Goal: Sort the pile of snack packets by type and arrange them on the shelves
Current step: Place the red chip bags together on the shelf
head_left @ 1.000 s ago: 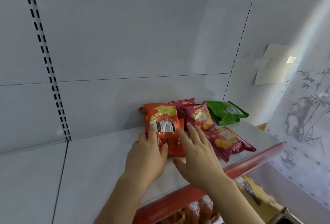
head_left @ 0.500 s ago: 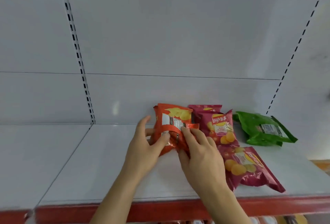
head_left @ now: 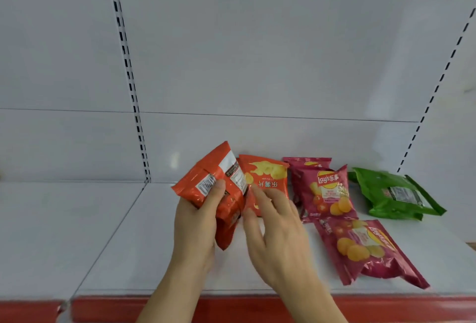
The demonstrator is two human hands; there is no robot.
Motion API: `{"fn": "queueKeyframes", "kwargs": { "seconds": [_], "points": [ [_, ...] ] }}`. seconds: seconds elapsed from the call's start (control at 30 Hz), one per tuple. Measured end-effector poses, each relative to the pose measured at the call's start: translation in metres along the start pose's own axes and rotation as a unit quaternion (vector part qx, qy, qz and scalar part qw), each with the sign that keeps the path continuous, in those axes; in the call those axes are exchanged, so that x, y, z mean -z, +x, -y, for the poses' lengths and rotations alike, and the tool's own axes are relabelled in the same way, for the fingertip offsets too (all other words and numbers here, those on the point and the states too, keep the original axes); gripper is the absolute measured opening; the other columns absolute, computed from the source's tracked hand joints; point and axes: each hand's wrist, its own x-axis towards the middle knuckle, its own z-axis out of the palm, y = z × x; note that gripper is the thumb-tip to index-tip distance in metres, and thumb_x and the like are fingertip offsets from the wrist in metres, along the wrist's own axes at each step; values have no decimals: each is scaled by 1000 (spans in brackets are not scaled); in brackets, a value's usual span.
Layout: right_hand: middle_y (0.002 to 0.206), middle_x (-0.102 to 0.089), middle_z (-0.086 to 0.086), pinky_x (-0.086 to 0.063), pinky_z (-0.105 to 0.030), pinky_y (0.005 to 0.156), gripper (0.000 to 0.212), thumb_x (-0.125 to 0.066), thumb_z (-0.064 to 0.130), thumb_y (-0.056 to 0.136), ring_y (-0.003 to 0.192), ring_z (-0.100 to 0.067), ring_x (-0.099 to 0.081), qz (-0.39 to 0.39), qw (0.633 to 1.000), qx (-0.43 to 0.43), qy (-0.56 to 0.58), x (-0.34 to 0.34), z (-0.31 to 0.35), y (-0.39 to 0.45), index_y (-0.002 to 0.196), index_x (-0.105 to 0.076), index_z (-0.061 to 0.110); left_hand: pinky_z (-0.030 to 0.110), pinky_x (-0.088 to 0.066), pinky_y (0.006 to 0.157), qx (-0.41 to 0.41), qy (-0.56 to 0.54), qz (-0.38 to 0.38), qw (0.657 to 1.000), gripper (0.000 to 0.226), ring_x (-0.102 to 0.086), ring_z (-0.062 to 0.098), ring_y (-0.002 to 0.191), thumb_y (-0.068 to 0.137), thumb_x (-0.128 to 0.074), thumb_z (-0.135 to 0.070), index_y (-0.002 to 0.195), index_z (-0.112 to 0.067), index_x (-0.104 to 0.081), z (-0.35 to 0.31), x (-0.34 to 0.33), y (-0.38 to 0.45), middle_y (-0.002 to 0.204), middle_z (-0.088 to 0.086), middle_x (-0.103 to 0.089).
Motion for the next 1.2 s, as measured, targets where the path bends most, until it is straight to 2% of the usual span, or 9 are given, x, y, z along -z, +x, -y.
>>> {"fn": "queueKeyframes", "kwargs": {
  "seconds": [0.17, 0.3, 0.43, 0.6, 0.73, 0.83, 0.97, 1.07, 1.2],
  "points": [
    [158, -27, -18, -38, -50, 106, 80, -46, 66, 92, 139, -40, -33, 132, 962, -156, -183, -14, -14, 35, 156, -21, 24, 51, -59, 93, -18, 109, -22, 994, 45, -75, 16, 102, 82, -82, -48, 121, -36, -64, -5, 39, 32, 112, -11, -77],
    [161, -10, -22, -34, -54, 107, 102, -45, 83, 79, 137, -45, -33, 180, 924, -231, -246, -43, -4, 47, 156, -7, 28, 49, -59, 94, -7, 173, -12, 985, 72, -73, 14, 104, 64, -73, -73, 124, -37, -58, -7, 60, 46, 115, -13, -74],
    [155, -24, -15, -38, -51, 102, 89, -52, 68, 79, 128, -39, -45, 127, 920, -249, -273, -43, 9, 52, 152, -18, 30, 51, -56, 99, 15, 179, 2, 984, 52, -70, 19, 109, 89, -72, -54, 130, -31, -49, -13, 75, 59, 121, -9, -69],
    [155, -31, -6, -40, -50, 99, 78, -36, 80, 85, 128, -32, -47, -21, 964, -156, -216, -31, 50, 30, 148, -40, 33, 50, -55, 100, 51, 124, 50, 990, 39, -70, 19, 110, 98, -67, -35, 133, -33, -48, -14, 72, 64, 123, -6, -70],
    [158, -38, -5, -42, -48, 98, 73, -12, 72, 97, 129, -28, -49, 12, 979, -82, -187, -53, 89, 1, 147, -48, 33, 40, -59, 89, 88, 35, 115, 989, 70, -75, 15, 102, 72, -73, -67, 130, -35, -49, -25, 59, 51, 113, -8, -76],
    [162, -30, 8, -39, -39, 106, 60, -7, 59, 102, 135, -18, -41, 32, 990, -42, -128, -53, 87, -10, 152, -36, 41, 45, -61, 90, 86, 56, 127, 987, 82, -77, 15, 98, 60, -87, -53, 128, -31, -48, -28, 59, 49, 109, -7, -77],
    [153, -36, 11, -44, -25, 99, 45, -32, 43, 105, 133, -8, -44, -15, 996, -90, 14, -42, 61, 0, 146, -45, 31, 47, -65, 76, 84, 70, 77, 991, 67, -79, 20, 88, 77, -86, -36, 132, -29, -48, -28, 67, 57, 113, -2, -75],
    [145, -46, -1, -44, -38, 95, 48, -43, 41, 101, 126, -26, -49, 27, 976, -189, -104, -37, 24, 23, 146, -39, 23, 35, -63, 67, 56, 99, 43, 993, 65, -78, 15, 82, 78, -82, -42, 131, -31, -46, -28, 76, 59, 111, -7, -72],
    [139, -49, -13, -42, -47, 101, 81, -43, 71, 90, 128, -37, -46, 184, 920, -255, -233, -50, 3, 49, 152, -19, 24, 33, -62, 68, 42, 124, 14, 991, 70, -76, 15, 89, 72, -79, -51, 131, -33, -45, -32, 86, 54, 113, -8, -71]
  ]
}}
